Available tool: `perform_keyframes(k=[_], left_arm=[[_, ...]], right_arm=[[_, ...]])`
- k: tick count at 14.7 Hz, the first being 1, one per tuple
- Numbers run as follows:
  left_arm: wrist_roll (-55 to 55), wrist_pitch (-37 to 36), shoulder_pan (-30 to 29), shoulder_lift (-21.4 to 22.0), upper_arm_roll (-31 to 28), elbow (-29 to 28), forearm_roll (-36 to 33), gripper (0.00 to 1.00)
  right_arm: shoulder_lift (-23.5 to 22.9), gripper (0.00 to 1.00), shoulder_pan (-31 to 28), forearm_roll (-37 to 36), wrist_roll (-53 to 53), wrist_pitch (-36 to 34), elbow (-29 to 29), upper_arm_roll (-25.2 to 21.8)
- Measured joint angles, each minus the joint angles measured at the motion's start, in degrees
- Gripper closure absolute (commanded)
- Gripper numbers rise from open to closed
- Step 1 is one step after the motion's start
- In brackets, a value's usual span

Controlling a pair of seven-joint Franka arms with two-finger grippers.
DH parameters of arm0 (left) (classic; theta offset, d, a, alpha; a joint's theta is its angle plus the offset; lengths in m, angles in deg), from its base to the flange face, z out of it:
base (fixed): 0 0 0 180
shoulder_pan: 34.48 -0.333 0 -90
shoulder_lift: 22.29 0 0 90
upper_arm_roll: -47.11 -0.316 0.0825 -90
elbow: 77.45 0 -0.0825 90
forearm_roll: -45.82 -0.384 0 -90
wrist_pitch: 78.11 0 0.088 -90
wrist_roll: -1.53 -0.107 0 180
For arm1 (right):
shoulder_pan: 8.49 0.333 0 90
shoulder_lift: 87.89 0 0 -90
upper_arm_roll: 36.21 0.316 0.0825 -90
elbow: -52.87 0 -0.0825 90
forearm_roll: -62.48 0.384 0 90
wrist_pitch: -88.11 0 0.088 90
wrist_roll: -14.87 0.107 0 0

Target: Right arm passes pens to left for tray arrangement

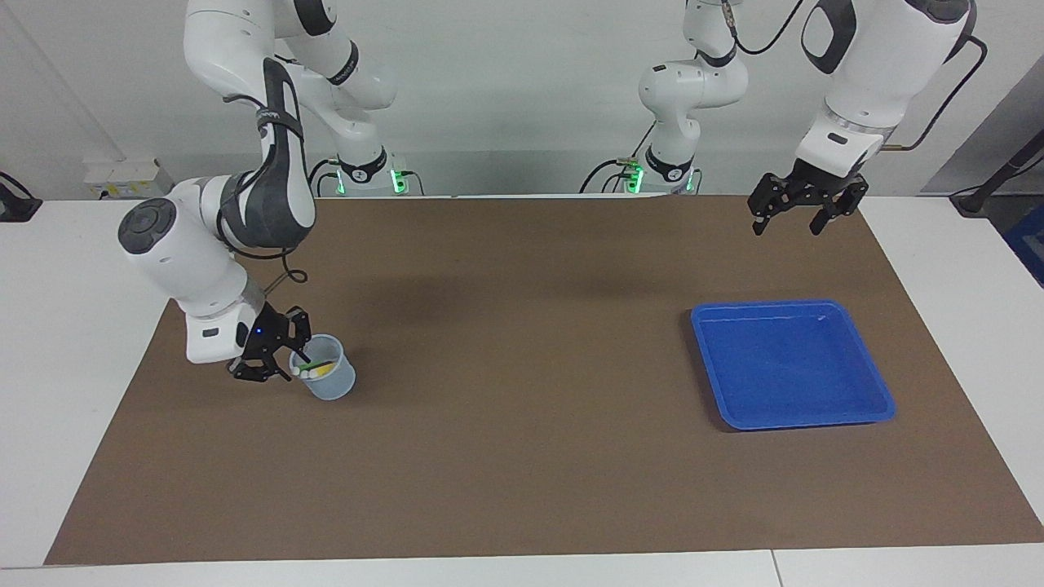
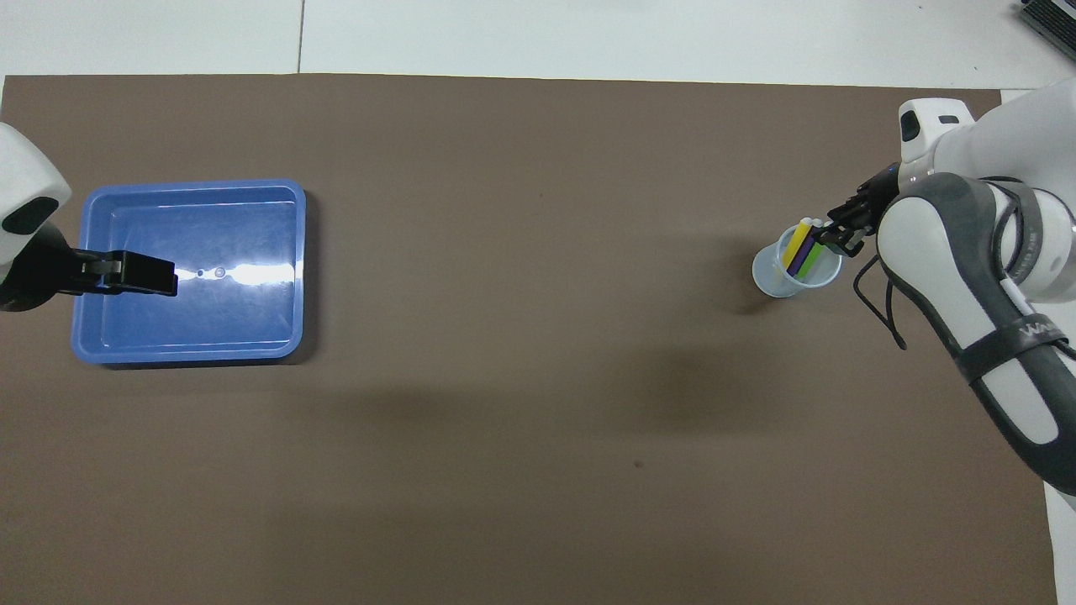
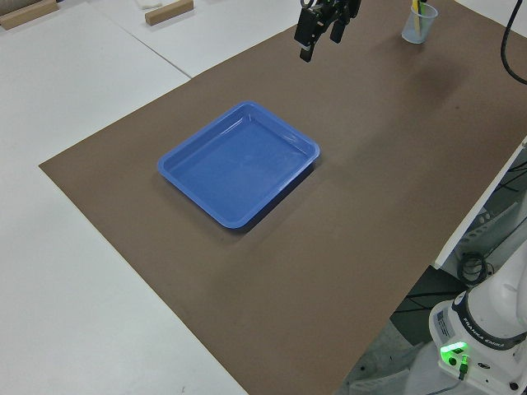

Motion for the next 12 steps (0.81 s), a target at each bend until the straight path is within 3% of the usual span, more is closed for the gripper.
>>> perform_keyframes(k=[12], left_arm=[[-0.01,0.06,0.0,0.0,0.0,0.0,0.0,0.01]], right_arm=[[-0.42,0.64,-0.01,-0.02,0.0,0.38,0.04,-0.11]])
